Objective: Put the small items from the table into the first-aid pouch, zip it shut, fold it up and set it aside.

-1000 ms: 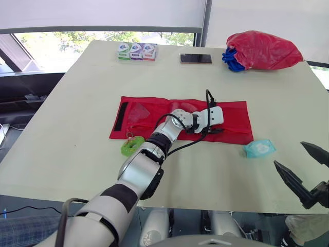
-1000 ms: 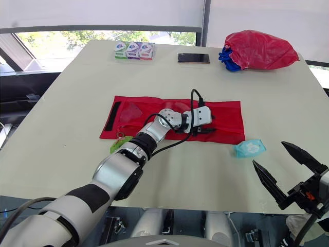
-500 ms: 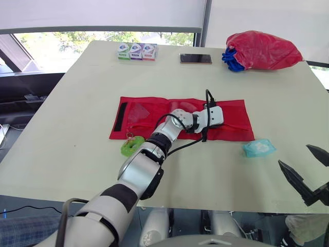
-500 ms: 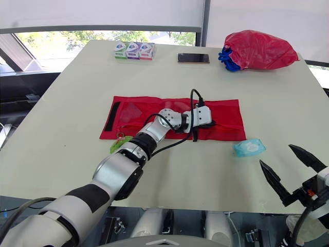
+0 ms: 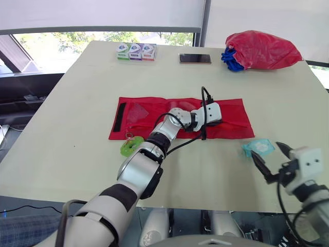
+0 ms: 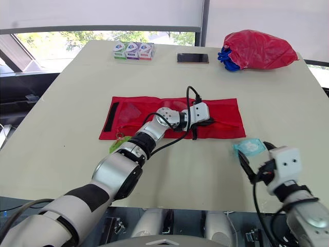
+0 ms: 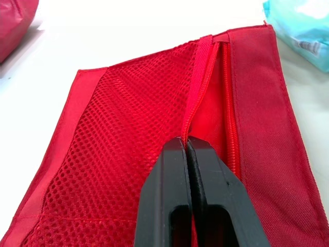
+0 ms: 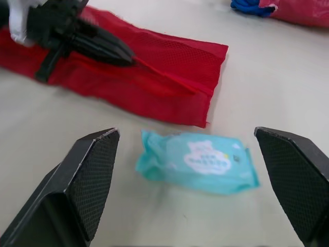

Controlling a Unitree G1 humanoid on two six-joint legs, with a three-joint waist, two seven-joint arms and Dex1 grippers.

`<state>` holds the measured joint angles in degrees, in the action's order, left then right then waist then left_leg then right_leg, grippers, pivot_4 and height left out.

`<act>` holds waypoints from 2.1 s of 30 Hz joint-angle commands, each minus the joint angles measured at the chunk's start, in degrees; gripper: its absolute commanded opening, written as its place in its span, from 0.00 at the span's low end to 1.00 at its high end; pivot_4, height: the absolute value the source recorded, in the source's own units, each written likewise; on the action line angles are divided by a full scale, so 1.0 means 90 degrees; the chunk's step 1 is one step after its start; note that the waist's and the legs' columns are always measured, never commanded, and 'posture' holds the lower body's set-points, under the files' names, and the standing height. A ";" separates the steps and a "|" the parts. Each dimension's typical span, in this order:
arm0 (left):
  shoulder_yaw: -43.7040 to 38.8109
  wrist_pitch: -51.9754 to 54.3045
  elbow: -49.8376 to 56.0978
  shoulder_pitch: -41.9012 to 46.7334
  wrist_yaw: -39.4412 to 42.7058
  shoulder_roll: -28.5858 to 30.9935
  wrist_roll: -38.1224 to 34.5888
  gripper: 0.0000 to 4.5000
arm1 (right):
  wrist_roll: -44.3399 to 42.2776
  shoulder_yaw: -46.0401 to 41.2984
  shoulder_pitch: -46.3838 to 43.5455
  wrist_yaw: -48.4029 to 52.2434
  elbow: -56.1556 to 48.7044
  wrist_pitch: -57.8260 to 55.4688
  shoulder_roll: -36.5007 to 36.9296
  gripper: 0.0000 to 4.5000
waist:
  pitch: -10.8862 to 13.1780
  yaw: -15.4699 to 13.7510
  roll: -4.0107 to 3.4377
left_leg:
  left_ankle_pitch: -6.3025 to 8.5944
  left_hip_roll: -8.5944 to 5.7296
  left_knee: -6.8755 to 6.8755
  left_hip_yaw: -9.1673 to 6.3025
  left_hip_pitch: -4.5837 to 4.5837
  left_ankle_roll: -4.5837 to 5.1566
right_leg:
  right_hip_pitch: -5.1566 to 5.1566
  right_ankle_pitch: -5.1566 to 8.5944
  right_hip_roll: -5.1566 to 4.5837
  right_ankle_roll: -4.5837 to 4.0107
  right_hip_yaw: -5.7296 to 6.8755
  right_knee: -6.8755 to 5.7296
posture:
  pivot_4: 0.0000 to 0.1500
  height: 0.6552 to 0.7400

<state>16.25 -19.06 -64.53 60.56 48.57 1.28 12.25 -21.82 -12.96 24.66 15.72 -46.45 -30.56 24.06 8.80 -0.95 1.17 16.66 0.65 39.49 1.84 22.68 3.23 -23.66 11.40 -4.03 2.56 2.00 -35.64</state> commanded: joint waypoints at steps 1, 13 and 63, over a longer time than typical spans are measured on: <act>-0.0100 0.0025 0.0285 0.0053 0.0002 0.0014 -0.0120 0.01 | 0.0947 0.0759 -0.0333 -0.0472 0.0187 -0.0143 0.0096 1.00 | 0.0000 -0.0002 0.0001 | 0.0000 -0.0002 0.0000 0.0000 0.0000 0.0000 | 0.0000 0.0000 0.0000 0.0000 0.0000 0.0000 | 1.00 1.00; -0.0101 0.0123 0.0414 -0.0019 0.0040 0.0001 -0.0182 0.01 | 0.2966 0.1553 -0.0528 -0.0975 0.0888 -0.0307 0.0521 1.00 | -0.0001 -0.0002 0.0001 | -0.0001 -0.0013 0.0001 0.0001 0.0000 0.0000 | 0.0000 -0.0013 0.0001 0.0025 0.0000 -0.0001 | 1.00 1.00; -0.0048 0.0029 0.0257 0.0163 0.0373 -0.0163 -0.0190 0.00 | 0.0783 0.0515 -0.3288 0.5723 0.5890 0.3058 0.3183 1.00 | 0.0004 0.0011 -0.0001 | -0.0001 -0.0024 0.0009 0.0008 -0.0004 0.0002 | 0.0005 -0.0017 -0.0001 0.0024 -0.0008 -0.0001 | 1.00 1.00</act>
<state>16.23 -18.03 -63.24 60.58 52.12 0.55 11.17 -15.69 -9.37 -2.71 64.45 4.01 -5.91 51.33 8.83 -0.85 1.16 16.65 0.43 39.57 1.91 22.64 3.25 -23.61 11.25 -4.04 2.78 1.93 -35.65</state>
